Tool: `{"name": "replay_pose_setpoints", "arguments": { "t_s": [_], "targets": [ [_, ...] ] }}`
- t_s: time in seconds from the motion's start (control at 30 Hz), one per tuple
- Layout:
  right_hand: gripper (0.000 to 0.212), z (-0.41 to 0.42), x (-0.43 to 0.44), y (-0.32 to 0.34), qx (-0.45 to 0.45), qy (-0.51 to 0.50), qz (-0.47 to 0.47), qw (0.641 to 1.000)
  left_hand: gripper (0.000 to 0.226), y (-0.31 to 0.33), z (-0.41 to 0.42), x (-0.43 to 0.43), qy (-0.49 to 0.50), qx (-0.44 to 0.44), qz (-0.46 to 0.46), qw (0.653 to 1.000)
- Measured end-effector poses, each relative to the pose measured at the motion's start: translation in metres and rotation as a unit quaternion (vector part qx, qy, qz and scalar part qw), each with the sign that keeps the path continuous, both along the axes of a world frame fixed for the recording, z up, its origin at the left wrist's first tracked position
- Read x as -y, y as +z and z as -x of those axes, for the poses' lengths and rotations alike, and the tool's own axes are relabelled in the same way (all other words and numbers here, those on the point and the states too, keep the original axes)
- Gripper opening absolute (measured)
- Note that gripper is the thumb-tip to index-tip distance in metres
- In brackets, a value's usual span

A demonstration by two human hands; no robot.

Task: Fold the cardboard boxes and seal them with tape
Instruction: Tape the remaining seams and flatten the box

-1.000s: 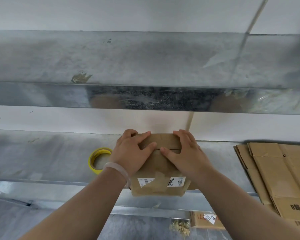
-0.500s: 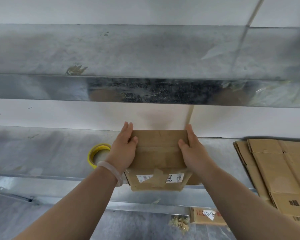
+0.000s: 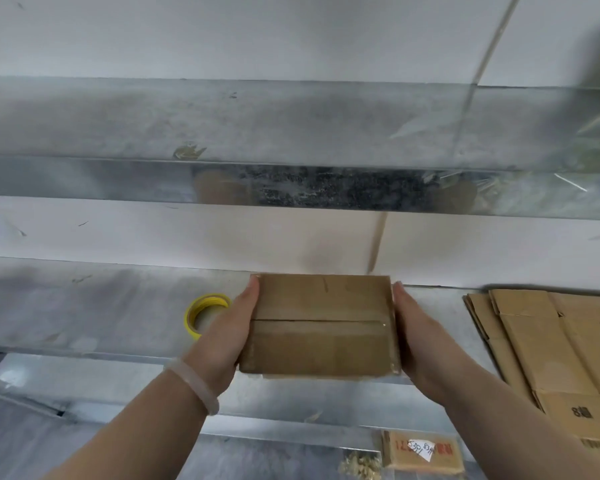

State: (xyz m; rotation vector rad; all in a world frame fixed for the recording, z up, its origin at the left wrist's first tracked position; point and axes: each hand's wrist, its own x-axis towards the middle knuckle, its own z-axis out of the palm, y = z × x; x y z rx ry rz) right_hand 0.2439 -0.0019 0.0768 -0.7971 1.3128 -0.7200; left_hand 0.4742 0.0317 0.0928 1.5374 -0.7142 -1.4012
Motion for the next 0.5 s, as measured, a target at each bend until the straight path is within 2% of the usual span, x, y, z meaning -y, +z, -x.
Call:
{"name": "replay_pose_setpoints", "arguments": {
  "t_s": [0.07, 0.17, 0.23, 0.3, 0.4, 0.5],
  "targets": [
    [0.064, 0.006, -0.013, 0.006, 0.037, -0.021, 0.019, 0.999, 0.060, 0.010, -0.003, -0.019, -0.002, -0.058, 0.061, 0.996],
    [0.070, 0.008, -0.029, 0.015, 0.067, -0.035, 0.046, 0.996, 0.056, 0.018, -0.004, -0.039, 0.002, -0.090, 0.113, 0.990],
    [0.066, 0.005, -0.037, 0.023, 0.086, -0.045, 0.063, 0.993, 0.044, 0.020, -0.006, -0.044, 0.008, -0.055, 0.149, 0.987],
    [0.052, 0.005, -0.040, 0.026, 0.084, -0.053, 0.086, 0.991, 0.035, 0.019, -0.011, -0.046, -0.006, -0.006, 0.193, 0.981],
    [0.020, 0.004, -0.043, 0.024, 0.003, -0.055, 0.139, 0.989, 0.035, 0.008, -0.019, -0.045, -0.017, 0.023, 0.217, 0.976],
    [0.062, 0.006, -0.045, 0.010, -0.015, -0.001, 0.194, 0.981, 0.034, -0.009, -0.023, -0.039, -0.015, -0.004, 0.198, 0.980]
  ]
}}
